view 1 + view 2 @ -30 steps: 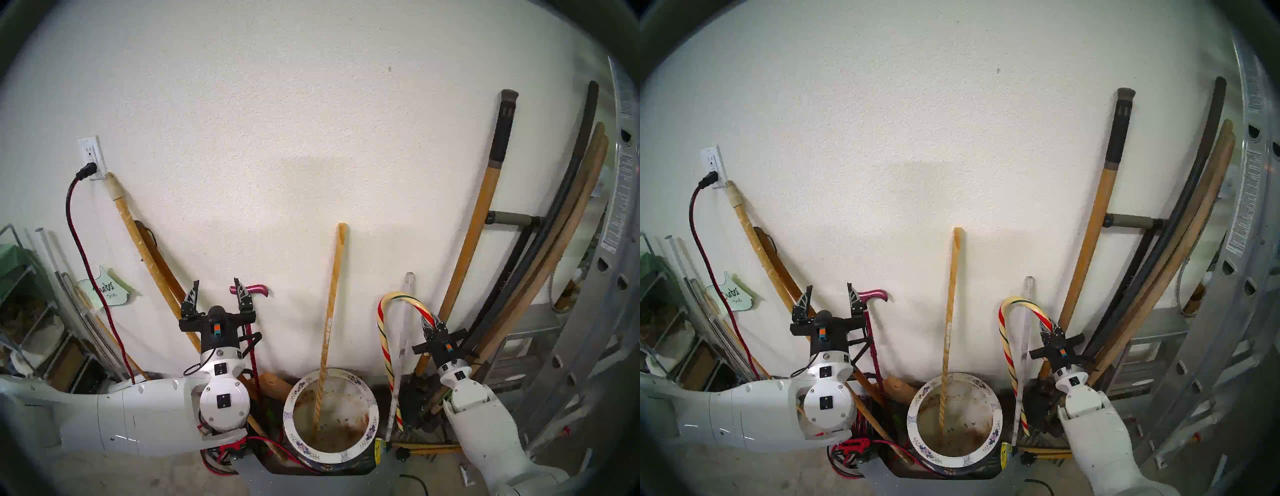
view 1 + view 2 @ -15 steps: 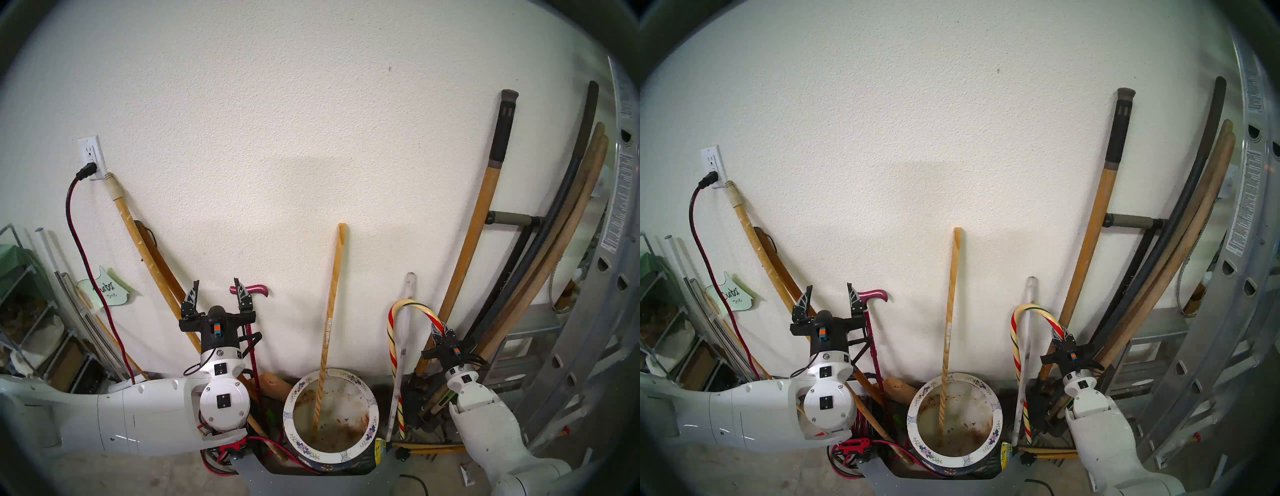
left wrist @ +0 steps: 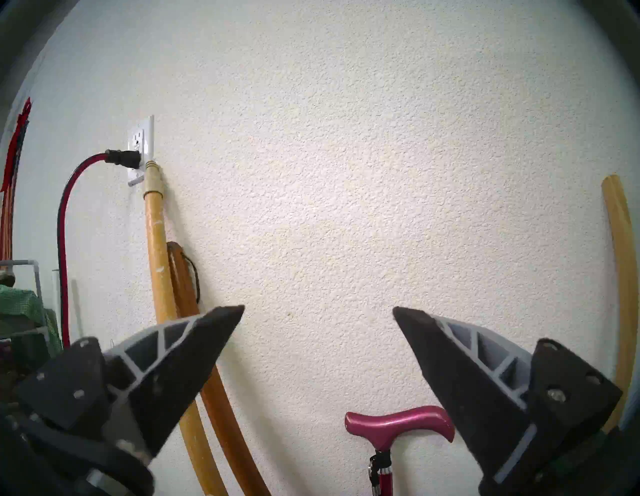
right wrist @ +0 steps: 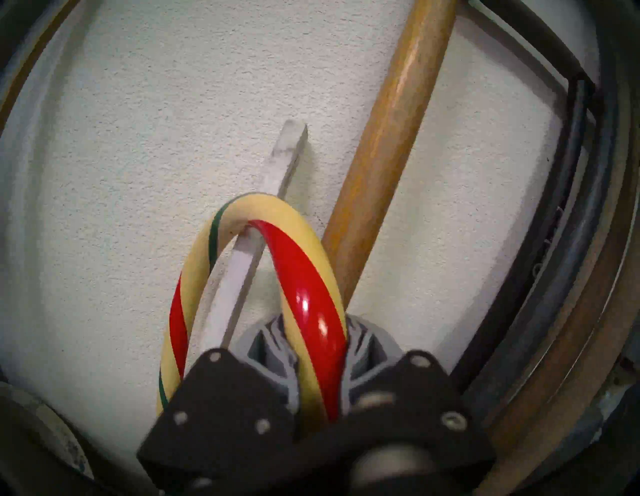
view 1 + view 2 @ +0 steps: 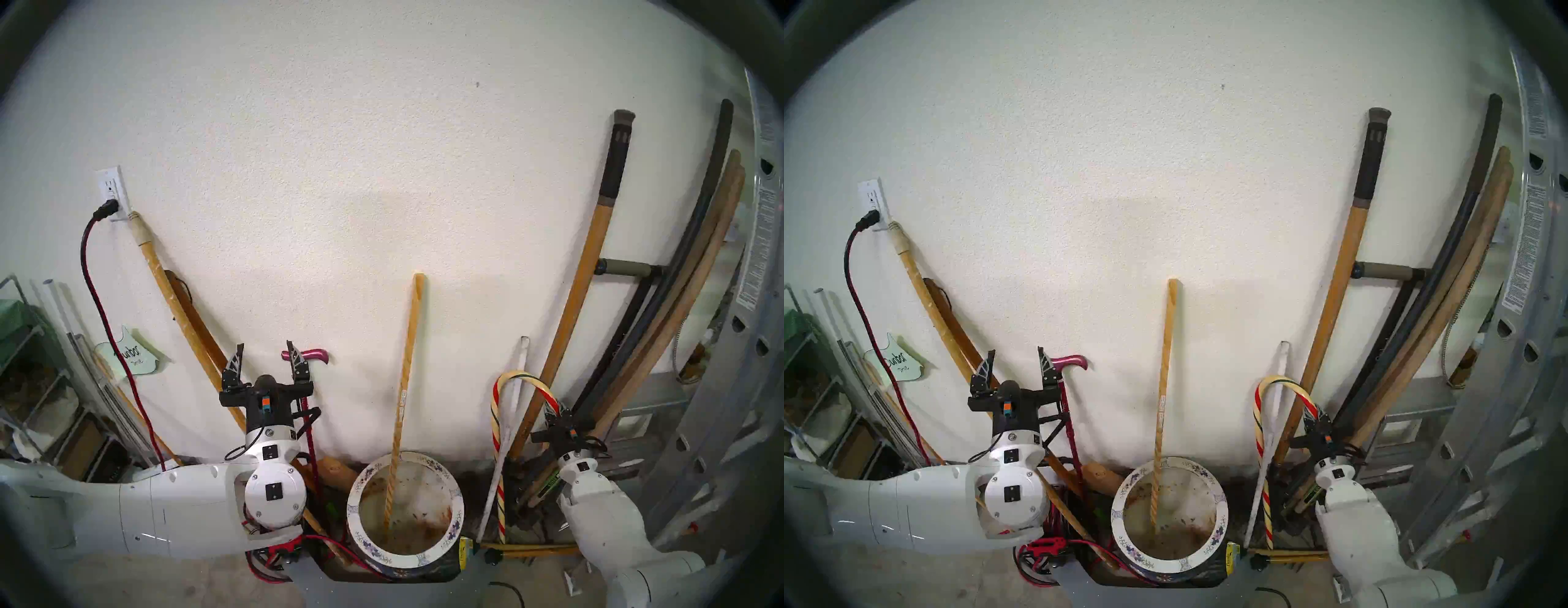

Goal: Take wooden sticks or brooms out of the pot

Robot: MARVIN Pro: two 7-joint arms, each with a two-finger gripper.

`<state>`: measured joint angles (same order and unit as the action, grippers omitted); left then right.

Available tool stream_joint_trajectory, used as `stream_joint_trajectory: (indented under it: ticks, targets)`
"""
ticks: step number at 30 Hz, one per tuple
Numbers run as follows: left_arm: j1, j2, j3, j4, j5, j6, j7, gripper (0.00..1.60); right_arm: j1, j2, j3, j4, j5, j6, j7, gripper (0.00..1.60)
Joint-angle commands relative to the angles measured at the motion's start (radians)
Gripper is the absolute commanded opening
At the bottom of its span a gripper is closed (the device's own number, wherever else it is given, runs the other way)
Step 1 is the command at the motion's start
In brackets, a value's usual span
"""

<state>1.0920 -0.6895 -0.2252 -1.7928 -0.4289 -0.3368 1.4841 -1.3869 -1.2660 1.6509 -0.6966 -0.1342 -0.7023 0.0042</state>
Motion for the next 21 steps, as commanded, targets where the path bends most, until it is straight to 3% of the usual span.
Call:
stream_joint_trajectory:
  ticks: [1,6,18,21]
  targets:
    - [-0.001,-0.002,-0.002,0.001,0.002,0.000,-0.001,1.60,0.025,-0.003,-0.008,0.012,-0.009,-0.015,-0.003,0.95]
    - [-0.001,-0.002,-0.002,0.001,0.002,0.000,-0.001,1.60,0.043,0.000,-0.012,0.043,-0.019,-0.023,-0.012,1.60]
    - [-0.002,-0.002,-0.002,0.001,0.002,0.000,-0.001,1.60,0.071,0.002,-0.013,0.089,-0.026,-0.043,-0.003,1.60]
    - [-0.002,-0.002,-0.002,0.001,0.002,0.000,-0.001,1.60,0.054,0.005,-0.021,0.058,-0.015,-0.053,0.045,1.60]
